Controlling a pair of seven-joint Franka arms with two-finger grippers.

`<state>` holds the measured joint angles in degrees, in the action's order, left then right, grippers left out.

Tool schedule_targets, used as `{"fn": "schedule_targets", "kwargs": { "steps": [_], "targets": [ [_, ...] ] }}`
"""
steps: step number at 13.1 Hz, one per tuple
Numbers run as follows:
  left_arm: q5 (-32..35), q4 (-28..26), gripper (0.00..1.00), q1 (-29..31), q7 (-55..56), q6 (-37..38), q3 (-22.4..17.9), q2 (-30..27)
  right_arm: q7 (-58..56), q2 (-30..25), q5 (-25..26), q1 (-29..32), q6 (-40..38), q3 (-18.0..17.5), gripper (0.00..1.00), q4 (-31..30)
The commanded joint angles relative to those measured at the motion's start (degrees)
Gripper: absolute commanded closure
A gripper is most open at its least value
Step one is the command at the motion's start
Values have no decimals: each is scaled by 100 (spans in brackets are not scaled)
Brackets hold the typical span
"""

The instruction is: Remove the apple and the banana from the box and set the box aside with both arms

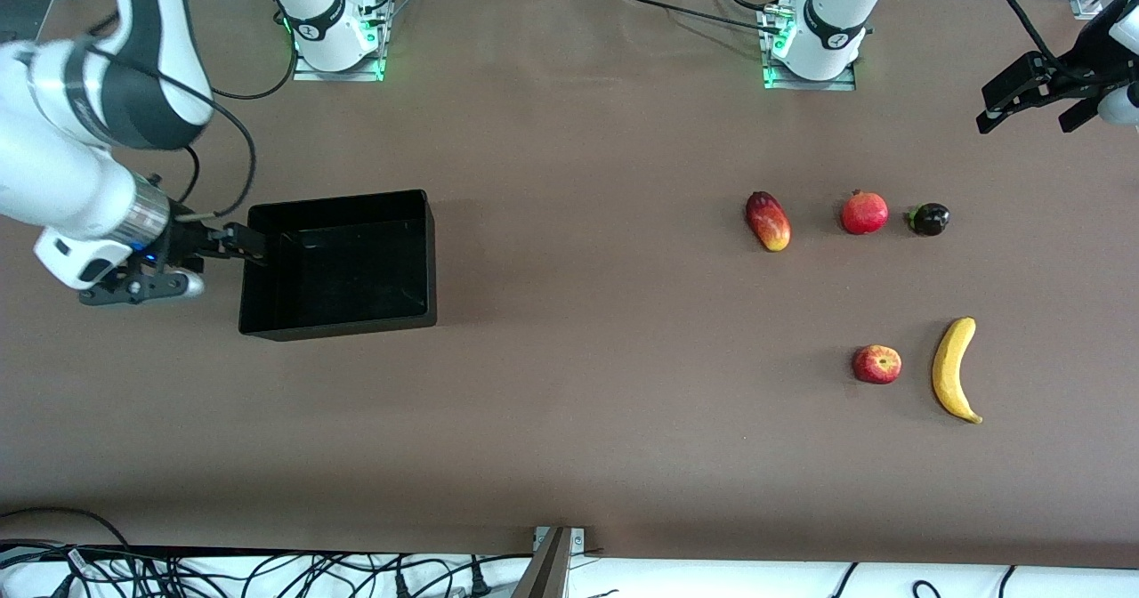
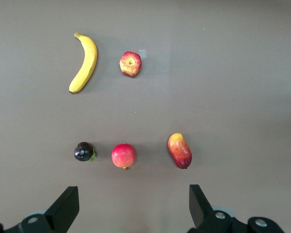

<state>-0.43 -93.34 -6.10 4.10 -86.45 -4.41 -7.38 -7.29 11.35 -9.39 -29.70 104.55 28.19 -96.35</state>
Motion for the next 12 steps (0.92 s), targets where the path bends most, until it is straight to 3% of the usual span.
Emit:
{"fn": "schedule_targets", "kwargs": {
  "steps": [1,3,7,8,10,12],
  "targets": [
    [-27,-9,0,-32,3,67,-33,-62,158,-640,156,-27,-862,29,0,169],
    [-27,-9,0,-32,3,67,-33,-62,229,-1115,393,-18,-1137,11,0,108],
    [-27,-9,0,-41,3,76,-42,-62,158,-1328,701,122,-1410,-155,0,82],
    [-27,-9,0,-41,-6,76,-42,-62,158,-1337,701,558,-1411,-574,0,64],
    [-27,-9,0,-41,-6,67,-86,-62,158,-1407,736,1743,-1454,-1812,0,46],
    [-27,-9,0,-41,-6,76,-86,-62,158,-1416,745,2300,-1455,-2351,0,46]
  ]
}}
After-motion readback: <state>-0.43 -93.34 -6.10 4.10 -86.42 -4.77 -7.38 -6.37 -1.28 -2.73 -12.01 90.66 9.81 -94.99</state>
